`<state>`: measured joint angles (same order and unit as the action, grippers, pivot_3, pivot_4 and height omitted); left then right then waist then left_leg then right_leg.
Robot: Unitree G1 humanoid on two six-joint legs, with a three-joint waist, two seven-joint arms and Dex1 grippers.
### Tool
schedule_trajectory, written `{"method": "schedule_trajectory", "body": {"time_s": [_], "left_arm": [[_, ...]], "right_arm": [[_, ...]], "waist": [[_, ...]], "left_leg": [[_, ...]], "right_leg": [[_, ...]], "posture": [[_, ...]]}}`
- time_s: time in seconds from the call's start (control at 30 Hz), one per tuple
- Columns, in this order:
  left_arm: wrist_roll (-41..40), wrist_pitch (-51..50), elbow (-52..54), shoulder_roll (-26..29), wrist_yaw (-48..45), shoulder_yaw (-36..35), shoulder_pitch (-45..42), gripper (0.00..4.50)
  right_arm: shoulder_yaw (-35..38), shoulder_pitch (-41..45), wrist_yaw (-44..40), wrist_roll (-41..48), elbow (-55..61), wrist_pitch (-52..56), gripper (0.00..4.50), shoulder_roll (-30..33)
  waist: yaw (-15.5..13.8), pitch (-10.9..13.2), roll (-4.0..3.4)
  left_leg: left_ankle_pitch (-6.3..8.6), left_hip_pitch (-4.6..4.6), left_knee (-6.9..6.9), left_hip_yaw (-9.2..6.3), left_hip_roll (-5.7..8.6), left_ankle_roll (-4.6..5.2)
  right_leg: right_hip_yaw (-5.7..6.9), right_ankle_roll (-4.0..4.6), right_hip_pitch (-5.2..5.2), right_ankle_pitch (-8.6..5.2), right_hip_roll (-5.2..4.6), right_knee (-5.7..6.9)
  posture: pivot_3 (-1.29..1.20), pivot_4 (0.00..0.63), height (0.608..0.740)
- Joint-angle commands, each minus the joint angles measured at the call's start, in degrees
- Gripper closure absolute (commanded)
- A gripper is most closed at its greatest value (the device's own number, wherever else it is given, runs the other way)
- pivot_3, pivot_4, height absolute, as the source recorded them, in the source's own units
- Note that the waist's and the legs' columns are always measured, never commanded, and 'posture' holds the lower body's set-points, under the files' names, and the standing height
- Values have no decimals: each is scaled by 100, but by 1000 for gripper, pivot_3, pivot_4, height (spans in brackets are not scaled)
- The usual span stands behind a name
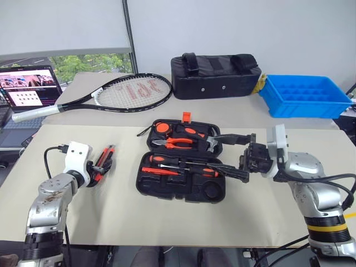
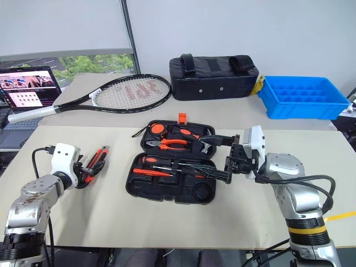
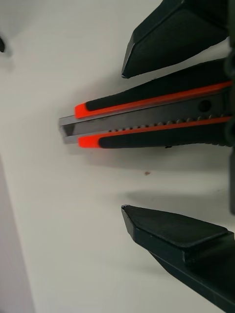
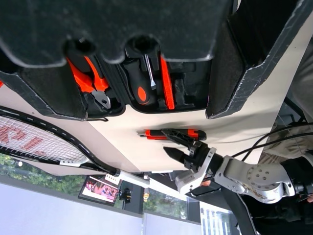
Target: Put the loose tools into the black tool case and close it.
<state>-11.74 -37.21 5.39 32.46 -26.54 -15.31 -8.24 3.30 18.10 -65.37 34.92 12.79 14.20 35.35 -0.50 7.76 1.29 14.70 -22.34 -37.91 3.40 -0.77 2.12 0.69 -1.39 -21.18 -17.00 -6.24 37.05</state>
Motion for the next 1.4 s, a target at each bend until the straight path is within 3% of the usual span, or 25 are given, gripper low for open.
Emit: {"method": "schedule_trajectory", "body": {"time_s": [0.03,0.07,0.17,0.33,0.37,0.43,0.63,0.73,0.87,1.17,1.4], "left_arm": [[-68,-364,29,164,-184,201,91,54],[-70,-412,13,188,-211,243,97,54],[-151,-633,-49,165,-185,230,50,770],[-330,-562,-333,-72,65,-56,-220,2642],[-87,-52,-407,33,74,78,-281,2884],[201,1027,-439,179,-129,313,-513,2889],[-785,2159,0,38,-1816,636,-1664,2889],[-512,2869,261,542,-3194,1535,-1697,2889],[-469,2807,582,947,-4251,2458,-1775,2889],[33,2530,606,1211,-4725,3190,-1889,2889],[390,2402,557,917,-4510,3545,-1903,2889]], "right_arm": [[151,28,-74,-22,45,-202,0,60],[162,13,-82,-34,42,-216,0,64],[182,-72,-89,-90,30,-295,0,67],[203,-153,-60,-149,20,-395,0,76],[204,-171,-47,-171,21,-408,0,86],[209,-241,-53,-217,26,-442,0,117],[278,-434,-82,-238,26,-486,0,208],[283,-588,-155,-367,-5,-589,0,354],[381,-892,-178,-420,62,-744,0,485],[805,-1403,-390,-281,98,-1151,0,513],[765,-1465,-369,-299,124,-1233,0,501]], "waist": [[1,0,-1],[1,-1,-1],[2,-1,-2],[2,-6,-11],[1,-7,-14],[-5,-6,-12],[-67,4,5],[5,-8,-15],[71,-5,-27],[21,0,-28],[4,3,-27]], "left_leg": [[0,2,0,0,0,0],[0,4,2,0,1,0],[1,8,4,2,1,-1],[-1,12,4,3,1,-5],[-3,13,5,3,0,-7],[-6,16,5,3,0,-12],[-11,-20,4,2,0,-18],[1,-22,6,10,1,-7],[0,-17,14,24,-1,-22],[22,-22,0,22,-4,15],[15,3,-10,23,-5,8]], "right_leg": [[0,0,1,0,-1,0],[-1,0,2,0,-6,0],[1,3,3,2,-15,-1],[0,5,4,2,-17,0],[1,8,3,4,-17,0],[2,12,3,6,-16,2],[16,7,-11,20,-25,-22],[15,1,-9,27,-21,-37],[14,-1,-9,25,50,-37],[-4,-8,-11,22,85,-40],[-20,-8,-4,22,92,-31]], "posture": [[0,150,729],[0,150,729],[0,150,729],[0,150,729],[0,150,729],[0,150,729],[0,150,729],[0,150,729],[0,150,729],[0,150,729],[0,150,729]]}}
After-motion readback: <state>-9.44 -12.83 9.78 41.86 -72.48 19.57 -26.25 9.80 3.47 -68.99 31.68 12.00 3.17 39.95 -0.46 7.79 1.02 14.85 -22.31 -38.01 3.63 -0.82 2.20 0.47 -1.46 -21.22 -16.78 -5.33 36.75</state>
